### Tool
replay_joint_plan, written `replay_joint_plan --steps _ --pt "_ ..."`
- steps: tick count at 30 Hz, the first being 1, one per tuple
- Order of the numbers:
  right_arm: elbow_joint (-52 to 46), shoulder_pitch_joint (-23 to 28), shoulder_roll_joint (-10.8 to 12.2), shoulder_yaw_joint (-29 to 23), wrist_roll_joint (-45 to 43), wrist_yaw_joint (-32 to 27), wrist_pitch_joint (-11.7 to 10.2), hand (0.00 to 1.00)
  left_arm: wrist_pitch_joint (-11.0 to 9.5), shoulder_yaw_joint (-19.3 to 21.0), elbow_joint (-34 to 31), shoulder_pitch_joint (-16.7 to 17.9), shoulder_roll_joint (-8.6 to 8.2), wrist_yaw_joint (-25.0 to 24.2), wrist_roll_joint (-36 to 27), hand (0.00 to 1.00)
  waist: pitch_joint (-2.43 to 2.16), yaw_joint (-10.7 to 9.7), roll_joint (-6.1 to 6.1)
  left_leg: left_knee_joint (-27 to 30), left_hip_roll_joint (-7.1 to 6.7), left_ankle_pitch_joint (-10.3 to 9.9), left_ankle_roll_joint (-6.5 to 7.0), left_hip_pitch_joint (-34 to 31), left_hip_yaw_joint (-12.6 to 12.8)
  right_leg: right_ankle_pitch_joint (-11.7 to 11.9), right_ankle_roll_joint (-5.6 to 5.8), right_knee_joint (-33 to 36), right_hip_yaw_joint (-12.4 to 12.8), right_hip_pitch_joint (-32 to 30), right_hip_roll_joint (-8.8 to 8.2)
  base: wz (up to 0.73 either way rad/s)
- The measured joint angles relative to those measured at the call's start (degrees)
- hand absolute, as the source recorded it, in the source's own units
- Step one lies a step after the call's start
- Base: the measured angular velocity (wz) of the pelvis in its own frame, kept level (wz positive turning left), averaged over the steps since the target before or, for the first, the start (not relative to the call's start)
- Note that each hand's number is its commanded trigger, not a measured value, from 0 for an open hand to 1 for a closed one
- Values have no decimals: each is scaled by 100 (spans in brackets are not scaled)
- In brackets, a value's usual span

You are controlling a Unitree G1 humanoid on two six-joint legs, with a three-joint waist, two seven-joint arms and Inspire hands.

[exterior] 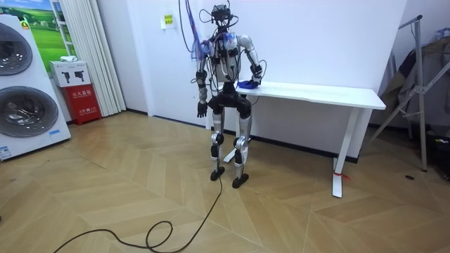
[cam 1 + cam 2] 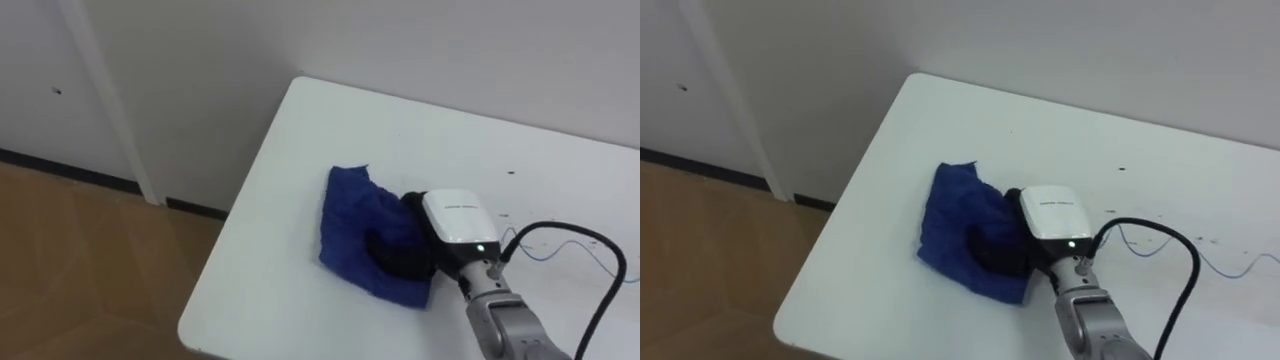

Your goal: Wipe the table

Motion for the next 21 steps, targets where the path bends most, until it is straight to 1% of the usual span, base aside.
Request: replay_joint_plan --steps 3,5,11,14,16,18,21 --pt "-62 30 60 1 30 -63 -73 100 0 2 0 -3 -8 -26 -1 0 1 11 -7 2 0 -1 1 6 -5 0 0 2 -7 12 -8 1" --pt "15 -3 60 -6 45 -82 -73 100 1 1 -1 0 -10 -39 -2 0 6 25 -19 10 1 -1 1 4 -6 0 0 1 -14 4 -13 0" --pt "41 -2 59 -6 42 -150 -75 100 1 -1 -10 3 -18 -127 -27 0 3 24 -31 15 1 -1 1 1 -10 0 1 9 -66 -16 -21 0" --pt "61 -4 54 -8 124 -142 -100 100 1 -1 -59 4 -22 -140 -29 0 -6 12 -42 10 2 0 2 2 -15 -1 1 18 -163 11 -27 0" --pt "129 -16 55 -7 318 -98 -114 100 2 -2 -65 3 -23 -139 -53 0 -6 0 -47 10 1 0 2 35 -20 -1 1 10 -165 51 -27 3" --pt "268 -24 59 -26 796 -55 -123 100 1 3 -53 8 -30 -118 -52 0 -9 -9 -41 8 4 -7 12 74 -39 -1 1 1 -142 113 -29 6" --pt "404 -62 94 -32 1428 -14 -120 100 25 -4 -10 44 -86 -6 -64 0 -3 12 -14 18 2 -12 21 74 -41 -1 1 3 -143 115 -40 0"
